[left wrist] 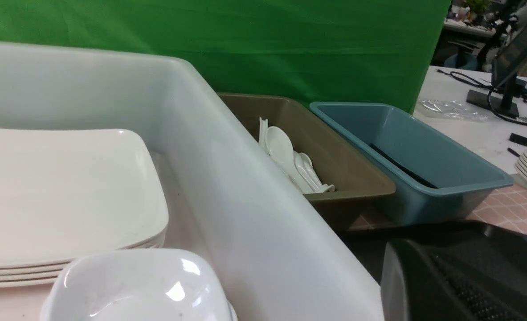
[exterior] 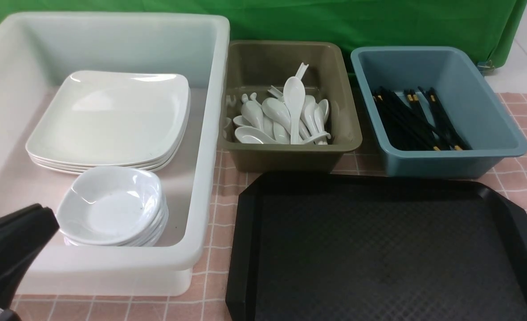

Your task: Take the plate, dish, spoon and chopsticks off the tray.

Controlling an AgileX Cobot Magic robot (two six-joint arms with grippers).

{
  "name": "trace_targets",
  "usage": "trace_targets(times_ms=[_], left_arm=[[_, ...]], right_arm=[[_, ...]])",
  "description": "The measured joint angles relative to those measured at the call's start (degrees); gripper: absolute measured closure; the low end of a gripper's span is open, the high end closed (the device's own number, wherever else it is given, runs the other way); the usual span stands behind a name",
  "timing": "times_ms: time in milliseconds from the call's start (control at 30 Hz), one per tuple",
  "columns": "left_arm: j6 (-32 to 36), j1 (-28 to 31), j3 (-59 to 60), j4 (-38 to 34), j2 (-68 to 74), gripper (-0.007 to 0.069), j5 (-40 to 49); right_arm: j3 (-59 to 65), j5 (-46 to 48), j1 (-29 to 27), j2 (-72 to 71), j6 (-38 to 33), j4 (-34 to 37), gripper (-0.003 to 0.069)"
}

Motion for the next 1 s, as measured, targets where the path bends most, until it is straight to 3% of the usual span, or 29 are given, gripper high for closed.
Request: trace_targets(times_ms=[767,1000], left_arm=[[-0.2,0.0,0.8,9.2,-0.1,0.0624,-0.2],[-10.2,5.5,7.1,19.6,-6.1,0.0624,-7.3]], right_arm=[[0.0,0.4,0.0,0.0,0.0,-0.2,0.0527],[0.0,0.4,0.0,0.0,0.0,-0.2,0.0515]])
